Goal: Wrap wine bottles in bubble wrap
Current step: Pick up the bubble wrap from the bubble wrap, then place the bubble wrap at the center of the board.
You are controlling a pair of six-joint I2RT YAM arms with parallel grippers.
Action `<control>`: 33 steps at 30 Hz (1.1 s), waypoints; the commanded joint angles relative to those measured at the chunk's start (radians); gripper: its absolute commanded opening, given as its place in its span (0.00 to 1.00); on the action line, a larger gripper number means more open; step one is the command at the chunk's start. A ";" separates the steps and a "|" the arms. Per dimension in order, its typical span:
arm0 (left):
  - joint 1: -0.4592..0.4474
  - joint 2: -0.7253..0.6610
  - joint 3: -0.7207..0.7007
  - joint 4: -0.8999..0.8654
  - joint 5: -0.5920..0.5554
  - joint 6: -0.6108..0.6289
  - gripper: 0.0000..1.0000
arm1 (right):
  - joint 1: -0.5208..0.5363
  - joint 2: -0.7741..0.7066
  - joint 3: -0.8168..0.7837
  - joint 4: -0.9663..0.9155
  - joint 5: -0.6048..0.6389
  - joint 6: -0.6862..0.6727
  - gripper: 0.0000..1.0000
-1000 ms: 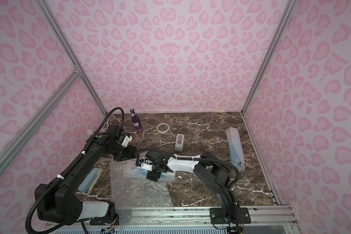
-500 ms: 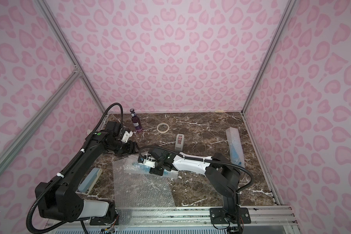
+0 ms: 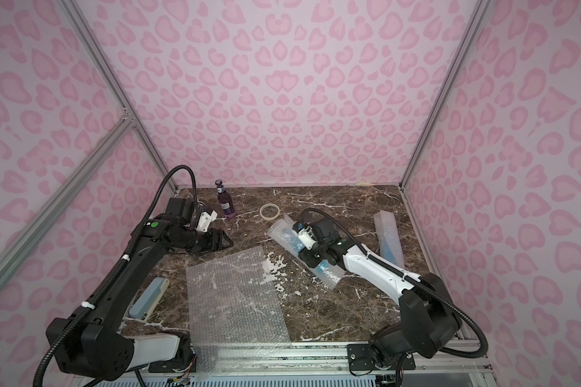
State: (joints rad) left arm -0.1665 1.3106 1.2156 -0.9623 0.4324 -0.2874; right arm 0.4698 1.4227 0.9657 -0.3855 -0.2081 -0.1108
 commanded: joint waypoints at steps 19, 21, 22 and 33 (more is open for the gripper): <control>-0.226 0.353 -0.095 0.189 -0.420 -0.131 0.66 | -0.475 0.211 -0.020 0.132 0.376 0.111 0.55; -0.237 0.399 -0.086 0.214 -0.440 -0.139 0.65 | -0.475 0.225 -0.022 0.129 0.397 0.110 0.60; -0.245 0.426 -0.078 0.218 -0.455 -0.140 0.65 | -0.475 0.230 -0.021 0.127 0.415 0.111 0.63; -0.316 0.629 0.009 0.242 -0.443 -0.152 0.46 | -0.439 0.079 0.026 0.051 0.467 0.085 0.88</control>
State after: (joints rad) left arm -0.4744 1.8957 1.2213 -0.7597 -0.0204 -0.4252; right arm 0.0116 1.5360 0.9791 -0.3187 0.2466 -0.0074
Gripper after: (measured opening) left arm 0.475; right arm 0.872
